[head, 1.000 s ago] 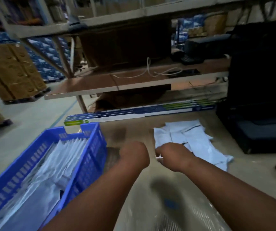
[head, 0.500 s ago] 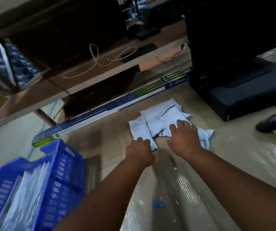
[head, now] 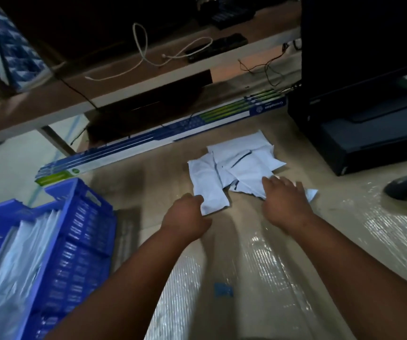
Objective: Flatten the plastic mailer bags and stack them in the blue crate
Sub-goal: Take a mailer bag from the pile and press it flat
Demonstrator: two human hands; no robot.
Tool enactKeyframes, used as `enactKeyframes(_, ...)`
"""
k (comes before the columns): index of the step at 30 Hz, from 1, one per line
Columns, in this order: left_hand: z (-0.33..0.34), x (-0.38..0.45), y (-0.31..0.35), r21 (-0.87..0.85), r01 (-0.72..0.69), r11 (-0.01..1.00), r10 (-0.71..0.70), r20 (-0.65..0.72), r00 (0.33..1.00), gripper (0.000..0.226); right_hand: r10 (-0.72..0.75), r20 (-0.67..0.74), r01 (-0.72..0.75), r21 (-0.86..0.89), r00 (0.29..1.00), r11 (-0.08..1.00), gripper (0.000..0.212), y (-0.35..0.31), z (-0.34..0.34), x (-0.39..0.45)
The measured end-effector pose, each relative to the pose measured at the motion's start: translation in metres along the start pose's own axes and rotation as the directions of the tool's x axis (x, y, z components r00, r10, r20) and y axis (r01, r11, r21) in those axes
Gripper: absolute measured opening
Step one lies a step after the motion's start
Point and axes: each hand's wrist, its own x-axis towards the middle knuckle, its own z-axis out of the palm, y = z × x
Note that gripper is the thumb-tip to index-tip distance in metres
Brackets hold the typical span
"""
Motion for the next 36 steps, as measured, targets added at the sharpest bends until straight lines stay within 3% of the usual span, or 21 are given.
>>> enactKeyframes(2, -0.006, -0.012, -0.005, -0.01, -0.022, 1.0, 0.021, -0.095, 0.995, 0.038, -0.049, -0.135, 0.067, 0.127, 0.99, 0.99, 0.044, 0.005, -0.004, -0.01)
enactKeyframes(5, -0.014, -0.036, -0.008, -0.023, -0.083, 0.996, 0.076, -0.217, 0.973, 0.071, -0.092, -0.269, 0.18, 0.322, 0.959, 0.929, 0.028, 0.001, -0.028, -0.036)
enactKeyframes(7, -0.021, -0.056, -0.007, 0.029, -0.157, 0.987, 0.159, -0.241, 0.957, 0.097, -0.225, -0.254, 0.31, 0.372, 0.94, 0.875, 0.029, -0.01, -0.046, -0.058)
enactKeyframes(9, -0.024, -0.076, -0.008, 0.162, -0.229, 0.96, 0.255, -0.169, 0.952, 0.107, -0.361, -0.152, 0.389, 0.455, 0.92, 0.801, 0.033, -0.02, -0.059, -0.079)
enactKeyframes(10, -0.023, -0.085, -0.01, 0.211, -0.257, 0.943, 0.286, -0.122, 0.95, 0.101, -0.41, -0.103, 0.406, 0.485, 0.906, 0.774, 0.031, -0.026, -0.062, -0.087)
enactKeyframes(12, -0.017, -0.104, -0.015, 0.192, -0.258, 0.947, 0.271, -0.043, 0.962, 0.068, -0.472, -0.047, 0.417, 0.549, 0.88, 0.724, 0.02, -0.038, -0.06, -0.099)
enactKeyframes(14, -0.013, -0.123, -0.024, 0.05, -0.195, 0.98, 0.196, -0.013, 0.981, 0.028, -0.494, -0.009, 0.387, 0.632, 0.87, 0.671, 0.022, -0.049, -0.055, -0.11)
enactKeyframes(15, -0.01, -0.132, -0.031, -0.036, -0.165, 0.986, 0.166, 0.005, 0.986, 0.022, -0.504, 0.027, 0.359, 0.669, 0.864, 0.651, 0.025, -0.052, -0.052, -0.115)
enactKeyframes(19, -0.009, -0.167, -0.064, -0.286, -0.038, 0.957, 0.093, 0.18, 0.979, 0.023, -0.498, 0.207, 0.2, 0.737, 0.842, 0.645, 0.031, -0.054, -0.036, -0.131)
enactKeyframes(22, -0.009, -0.184, -0.079, -0.27, 0.08, 0.96, 0.01, 0.315, 0.949, 0.033, -0.484, 0.254, 0.154, 0.739, 0.838, 0.656, 0.033, -0.057, -0.024, -0.137)
enactKeyframes(26, 0.002, -0.198, -0.087, -0.277, 0.204, 0.939, -0.114, 0.308, 0.944, 0.044, -0.418, 0.236, 0.163, 0.674, 0.877, 0.721, 0.03, -0.066, -0.008, -0.143)
enactKeyframes(28, 0.008, -0.2, -0.088, -0.234, 0.237, 0.943, -0.176, 0.255, 0.951, 0.052, -0.384, 0.208, 0.198, 0.589, 0.899, 0.784, 0.029, -0.072, 0.001, -0.145)
enactKeyframes(30, 0.014, -0.203, -0.084, -0.098, 0.192, 0.976, -0.182, 0.108, 0.977, 0.055, -0.35, 0.101, 0.276, 0.434, 0.931, 0.858, 0.03, -0.074, 0.01, -0.15)
enactKeyframes(33, 0.027, -0.209, -0.063, 0.058, 0.04, 0.998, -0.028, -0.192, 0.981, 0.041, -0.365, -0.113, 0.382, 0.227, 0.924, 0.896, 0.038, -0.081, 0.01, -0.164)
enactKeyframes(36, 0.057, -0.217, -0.021, 0.044, -0.159, 0.986, 0.165, -0.335, 0.928, 0.033, -0.47, -0.078, 0.476, 0.104, 0.879, 0.873, 0.051, -0.093, 0.017, -0.178)
